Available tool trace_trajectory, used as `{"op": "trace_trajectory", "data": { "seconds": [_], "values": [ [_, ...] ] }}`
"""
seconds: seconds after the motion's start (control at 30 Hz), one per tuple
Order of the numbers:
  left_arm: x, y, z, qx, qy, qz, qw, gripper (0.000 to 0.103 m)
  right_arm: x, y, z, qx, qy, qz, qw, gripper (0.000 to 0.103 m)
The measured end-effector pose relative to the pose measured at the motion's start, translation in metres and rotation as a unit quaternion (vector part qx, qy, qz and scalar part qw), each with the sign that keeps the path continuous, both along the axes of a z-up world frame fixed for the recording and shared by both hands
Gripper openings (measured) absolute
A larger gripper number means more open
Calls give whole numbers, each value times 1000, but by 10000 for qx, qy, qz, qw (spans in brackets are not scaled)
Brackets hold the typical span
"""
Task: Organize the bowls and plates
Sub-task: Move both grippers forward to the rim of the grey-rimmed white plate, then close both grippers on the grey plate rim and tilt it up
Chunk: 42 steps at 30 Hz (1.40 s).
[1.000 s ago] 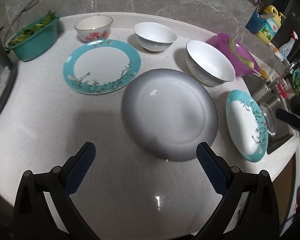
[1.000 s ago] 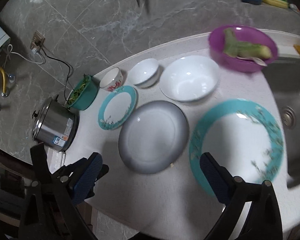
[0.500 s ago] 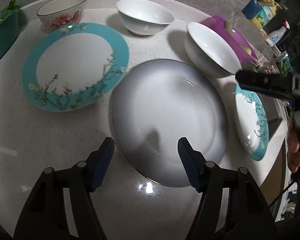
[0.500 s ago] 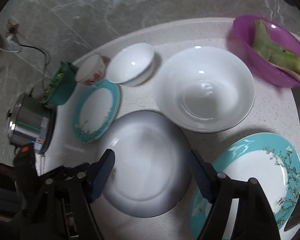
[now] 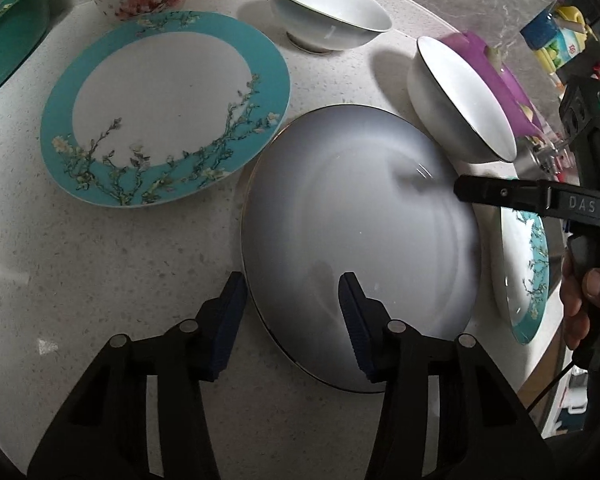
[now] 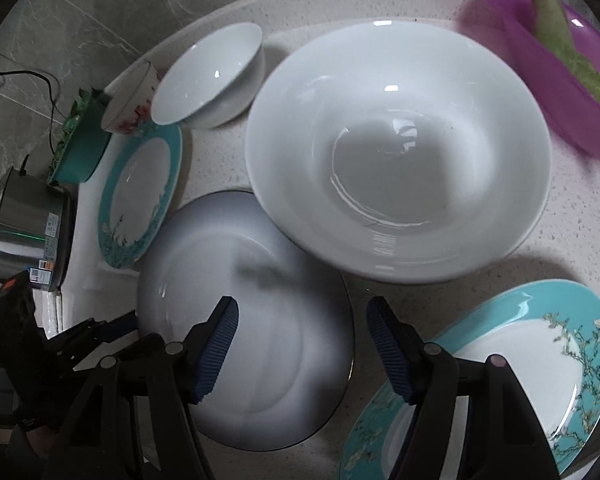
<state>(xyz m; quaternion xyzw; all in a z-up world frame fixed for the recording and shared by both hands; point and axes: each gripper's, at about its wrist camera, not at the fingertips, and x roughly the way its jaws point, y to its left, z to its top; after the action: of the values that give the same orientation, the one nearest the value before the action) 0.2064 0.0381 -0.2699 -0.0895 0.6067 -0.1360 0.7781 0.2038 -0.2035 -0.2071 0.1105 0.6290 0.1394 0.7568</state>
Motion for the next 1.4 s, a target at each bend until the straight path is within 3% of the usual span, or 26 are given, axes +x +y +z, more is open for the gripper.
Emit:
{"op": "trace_trajectory", "data": {
  "seconds": [0.13, 0.3, 0.47, 0.63, 0.83, 0.9, 0.97, 1.03, 1.13, 1.4],
  "values": [
    [2, -2, 1, 107, 12, 78, 9999, 43, 2, 1, -10, -52, 189, 35, 9998, 60],
    [9, -4, 3, 344, 29, 113, 9993, 43, 6, 2, -9, -311, 230, 74, 9992, 57],
    [15, 10, 4, 281, 145, 400, 9987, 43, 8, 4, -8, -671, 253, 41, 9974, 58],
    [21, 8, 5, 118, 255, 183, 9994, 43, 10, 7, -8, -771, 238, 133, 9966, 72],
    [21, -3, 5, -53, 287, 14, 9996, 43, 10, 20, -8, -790, 173, 330, 9962, 72],
    [22, 0, 4, -234, 307, -2, 9993, 43, 9, 25, -8, -895, 170, 444, 9949, 70],
    [25, -1, 3, -275, 313, -24, 9991, 42, 10, 29, -7, -894, 179, 505, 9946, 59],
    [27, -4, 4, -121, 262, -127, 9995, 42, 13, 29, -5, -869, 200, 436, 9951, 56],
    [28, -14, 4, 225, 144, -298, 9992, 41, 16, 27, -5, -1019, 171, 334, 9941, 38],
    [36, -13, 3, 426, 65, -356, 9984, 31, 15, 21, -3, -788, 218, 157, 9965, 35]
  ]
}}
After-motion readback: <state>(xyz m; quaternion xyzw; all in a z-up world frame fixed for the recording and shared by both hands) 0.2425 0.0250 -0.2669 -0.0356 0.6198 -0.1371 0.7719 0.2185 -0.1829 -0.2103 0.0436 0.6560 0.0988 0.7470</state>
